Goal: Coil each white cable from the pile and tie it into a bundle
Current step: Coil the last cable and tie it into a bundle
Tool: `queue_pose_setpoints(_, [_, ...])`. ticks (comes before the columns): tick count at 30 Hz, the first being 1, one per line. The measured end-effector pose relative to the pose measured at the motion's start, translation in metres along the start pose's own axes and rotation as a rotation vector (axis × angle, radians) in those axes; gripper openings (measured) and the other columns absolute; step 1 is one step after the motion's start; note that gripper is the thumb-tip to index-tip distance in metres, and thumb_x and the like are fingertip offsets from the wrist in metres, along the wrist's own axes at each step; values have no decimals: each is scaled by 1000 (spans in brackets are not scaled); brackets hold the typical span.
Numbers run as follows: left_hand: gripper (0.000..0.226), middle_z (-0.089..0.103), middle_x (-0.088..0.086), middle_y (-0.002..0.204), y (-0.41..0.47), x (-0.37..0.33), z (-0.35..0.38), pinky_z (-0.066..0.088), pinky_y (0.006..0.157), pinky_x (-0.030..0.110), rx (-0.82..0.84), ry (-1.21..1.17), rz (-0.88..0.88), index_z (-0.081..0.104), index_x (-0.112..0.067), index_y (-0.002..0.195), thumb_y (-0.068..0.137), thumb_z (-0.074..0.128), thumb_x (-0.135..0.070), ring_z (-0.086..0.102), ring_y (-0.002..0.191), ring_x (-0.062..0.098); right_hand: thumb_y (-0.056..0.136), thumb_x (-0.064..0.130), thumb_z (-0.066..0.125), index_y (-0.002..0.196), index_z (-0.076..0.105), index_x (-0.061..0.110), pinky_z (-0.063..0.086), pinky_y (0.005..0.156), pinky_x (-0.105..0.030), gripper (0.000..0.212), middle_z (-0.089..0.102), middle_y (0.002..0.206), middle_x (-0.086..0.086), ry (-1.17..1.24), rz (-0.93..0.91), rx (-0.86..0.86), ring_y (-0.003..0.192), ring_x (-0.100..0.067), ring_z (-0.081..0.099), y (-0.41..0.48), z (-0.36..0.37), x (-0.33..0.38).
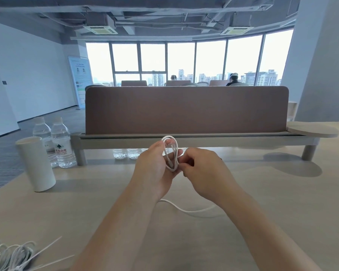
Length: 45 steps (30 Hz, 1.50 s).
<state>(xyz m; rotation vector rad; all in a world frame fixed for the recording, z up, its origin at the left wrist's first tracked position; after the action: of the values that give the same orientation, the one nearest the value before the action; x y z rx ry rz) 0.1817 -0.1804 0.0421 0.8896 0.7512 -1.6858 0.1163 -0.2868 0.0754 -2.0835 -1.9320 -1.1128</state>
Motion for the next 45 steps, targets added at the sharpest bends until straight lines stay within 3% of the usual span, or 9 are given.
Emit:
queue_pose_setpoints(6, [14, 68, 16, 76, 3, -9, -13, 58, 68, 40, -56, -48, 5, 69, -3, 99, 96, 55, -4, 68, 78, 29, 91, 24, 68, 87, 59, 30, 41, 60, -19, 12, 65, 83, 11, 54, -12, 123, 69, -4, 54, 0, 4, 0])
queue_pose_setpoints(12, [11, 66, 21, 90, 5, -23, -23, 53, 60, 29, -90, -119, -11, 68, -6, 95, 95, 57, -8, 64, 70, 25, 90, 17, 69, 92, 61, 23, 56, 75, -42, 10, 70, 69, 5, 111, -25, 383, 61, -8, 61, -4, 12, -6])
queue_pose_setpoints(17, [12, 63, 20, 93, 1, -22, -18, 55, 71, 37, -47, -60, -18, 68, -4, 97, 97, 59, -12, 62, 79, 28, 95, 26, 66, 90, 77, 28, 37, 53, -12, 12, 60, 59, 17, 85, -68, 267, 53, 0, 49, 0, -8, -7])
queue_pose_setpoints(22, [16, 63, 20, 93, -4, -14, -11, 52, 73, 39, -19, 74, -53, 70, -6, 95, 98, 56, -14, 57, 80, 27, 97, 28, 63, 95, 77, 28, 35, 54, -11, 14, 53, 56, 37, -50, -103, 347, 60, 11, 51, -3, 3, -4])
queue_pose_setpoints(26, [20, 64, 17, 92, -4, -11, -12, 39, 60, 30, -28, 187, -41, 72, -9, 99, 97, 53, -13, 54, 77, 26, 97, 30, 63, 92, 75, 29, 35, 56, -18, 13, 55, 58, 32, -46, -119, 331, 58, 3, 50, -2, 8, -1])
queue_pose_setpoints(33, [21, 66, 14, 94, 0, -27, -25, 35, 58, 30, -117, 273, 39, 74, -13, 92, 96, 53, -12, 52, 74, 22, 90, 17, 69, 101, 67, 28, 52, 69, -29, 16, 68, 73, 13, -16, -66, 412, 63, -4, 59, -3, 6, -8])
queue_pose_setpoints(36, [21, 68, 9, 97, 5, -32, -29, 34, 57, 29, -121, 315, 76, 76, -16, 95, 97, 54, -15, 54, 78, 21, 92, 19, 68, 84, 67, 29, 49, 64, -27, 13, 68, 70, 15, 11, -53, 332, 58, 1, 54, 0, -6, -15])
queue_pose_setpoints(40, [30, 67, 2, 95, 4, -19, -13, 33, 58, 28, 6, 509, 90, 76, -22, 89, 103, 49, -22, 54, 76, 18, 94, 29, 68, 84, 70, 35, 43, 61, -15, 12, 67, 75, 19, 93, -99, 140, 70, 0, 57, 2, -22, -5])
queue_pose_setpoints(45, [25, 71, 9, 94, -10, 6, 6, 34, 62, 29, 175, 544, -64, 73, -16, 100, 101, 51, -25, 56, 79, 21, 92, 31, 69, 87, 71, 30, 50, 72, -33, 6, 70, 80, 12, 105, -90, -15, 77, -12, 62, 6, -31, -9])
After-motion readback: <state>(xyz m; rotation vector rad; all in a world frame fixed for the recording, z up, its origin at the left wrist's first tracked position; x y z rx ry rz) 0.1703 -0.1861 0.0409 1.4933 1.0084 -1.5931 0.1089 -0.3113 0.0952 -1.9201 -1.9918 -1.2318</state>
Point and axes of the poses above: each hand's wrist, its own y-axis towards the middle knuckle, its own z-axis out of the palm, x = y × z, the point moved 8 cm from there along y, towards the middle knuckle
